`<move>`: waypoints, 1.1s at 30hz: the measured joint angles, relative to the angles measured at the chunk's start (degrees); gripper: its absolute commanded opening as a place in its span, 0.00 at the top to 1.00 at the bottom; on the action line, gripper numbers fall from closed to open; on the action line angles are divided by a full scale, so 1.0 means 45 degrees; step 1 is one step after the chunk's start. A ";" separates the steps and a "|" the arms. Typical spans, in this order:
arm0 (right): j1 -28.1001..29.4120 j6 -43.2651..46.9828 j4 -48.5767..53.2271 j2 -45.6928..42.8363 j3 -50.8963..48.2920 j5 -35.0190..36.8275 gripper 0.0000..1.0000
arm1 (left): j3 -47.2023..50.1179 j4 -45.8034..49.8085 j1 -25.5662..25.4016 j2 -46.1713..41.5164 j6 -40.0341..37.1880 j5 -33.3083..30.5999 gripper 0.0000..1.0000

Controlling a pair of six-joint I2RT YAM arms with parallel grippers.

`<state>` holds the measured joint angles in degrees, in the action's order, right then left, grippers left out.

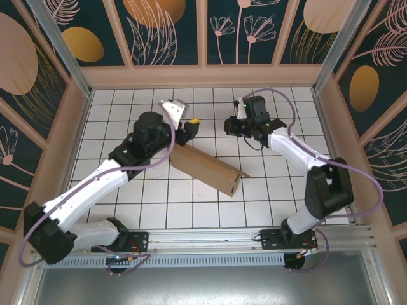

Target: Fold the paper box

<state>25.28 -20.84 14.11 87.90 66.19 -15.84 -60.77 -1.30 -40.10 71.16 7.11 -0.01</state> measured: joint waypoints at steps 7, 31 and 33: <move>0.0923 -0.0151 0.0544 -0.2939 -0.1005 0.1481 1.00 | -0.0078 -0.0005 0.0005 0.1491 0.3337 0.1234 1.00; 0.4435 0.2045 0.3691 -0.3638 0.0039 0.2837 0.11 | 0.4143 -0.2812 -0.0010 0.0777 0.6028 0.0529 1.00; 0.4561 0.2701 0.3657 -0.3453 0.0209 0.2278 0.11 | 0.4143 -0.2909 -0.0010 0.0845 0.6135 0.0350 1.00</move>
<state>45.80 -8.69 30.57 72.36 67.13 -5.58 -42.13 -14.39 -40.14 74.96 34.72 1.56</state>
